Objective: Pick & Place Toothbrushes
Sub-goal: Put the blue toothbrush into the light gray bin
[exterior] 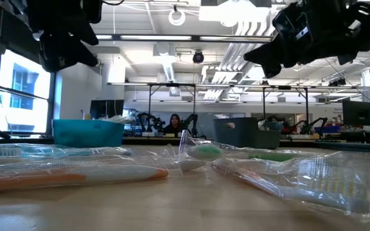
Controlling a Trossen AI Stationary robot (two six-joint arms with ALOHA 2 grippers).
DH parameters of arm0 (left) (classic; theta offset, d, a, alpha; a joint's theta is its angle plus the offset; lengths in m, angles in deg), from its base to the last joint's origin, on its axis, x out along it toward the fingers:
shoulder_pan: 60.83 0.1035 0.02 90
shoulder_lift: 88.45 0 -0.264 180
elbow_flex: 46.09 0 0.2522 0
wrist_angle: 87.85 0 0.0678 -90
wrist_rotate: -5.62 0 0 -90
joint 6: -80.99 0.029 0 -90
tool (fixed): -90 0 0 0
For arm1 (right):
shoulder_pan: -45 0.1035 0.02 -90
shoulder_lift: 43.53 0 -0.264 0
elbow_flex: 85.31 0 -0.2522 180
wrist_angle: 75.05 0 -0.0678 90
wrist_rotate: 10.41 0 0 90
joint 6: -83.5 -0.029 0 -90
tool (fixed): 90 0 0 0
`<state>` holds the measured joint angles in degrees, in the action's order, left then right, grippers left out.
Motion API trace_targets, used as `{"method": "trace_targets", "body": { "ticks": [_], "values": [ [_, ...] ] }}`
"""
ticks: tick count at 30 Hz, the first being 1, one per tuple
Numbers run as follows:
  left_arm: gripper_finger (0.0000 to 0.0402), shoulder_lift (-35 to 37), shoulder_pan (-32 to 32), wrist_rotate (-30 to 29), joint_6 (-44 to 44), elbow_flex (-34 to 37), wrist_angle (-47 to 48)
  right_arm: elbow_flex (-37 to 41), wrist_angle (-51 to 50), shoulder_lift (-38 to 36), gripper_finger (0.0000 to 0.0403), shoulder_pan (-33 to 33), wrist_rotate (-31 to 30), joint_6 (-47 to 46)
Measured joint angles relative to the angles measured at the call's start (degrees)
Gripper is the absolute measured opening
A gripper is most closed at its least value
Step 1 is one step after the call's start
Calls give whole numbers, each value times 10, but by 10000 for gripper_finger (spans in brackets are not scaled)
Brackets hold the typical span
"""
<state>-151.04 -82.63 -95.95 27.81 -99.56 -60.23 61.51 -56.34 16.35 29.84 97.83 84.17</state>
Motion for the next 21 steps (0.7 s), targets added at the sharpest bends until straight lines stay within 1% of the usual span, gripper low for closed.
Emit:
{"method": "trace_targets", "body": {
  "ticks": [4,7,9,11,14,17,21],
  "values": [
    [157,-23,0,1,0,-15,6,8,43,-26,2,0,-1,3],
    [157,-34,0,4,-5,-21,3,7,34,-63,2,0,-2,5],
    [157,-40,0,8,-33,-21,15,7,8,-94,2,0,-2,5],
    [157,-50,0,17,-72,-21,20,7,-43,-128,2,0,-3,5],
    [157,-65,-1,37,-122,-20,31,7,-99,-170,2,2,-35,6],
    [157,-81,-1,53,-160,-21,31,7,-143,-196,2,2,-72,5],
    [157,-110,0,61,-178,-54,68,7,-163,-207,2,3,-95,6]
  ]
}}
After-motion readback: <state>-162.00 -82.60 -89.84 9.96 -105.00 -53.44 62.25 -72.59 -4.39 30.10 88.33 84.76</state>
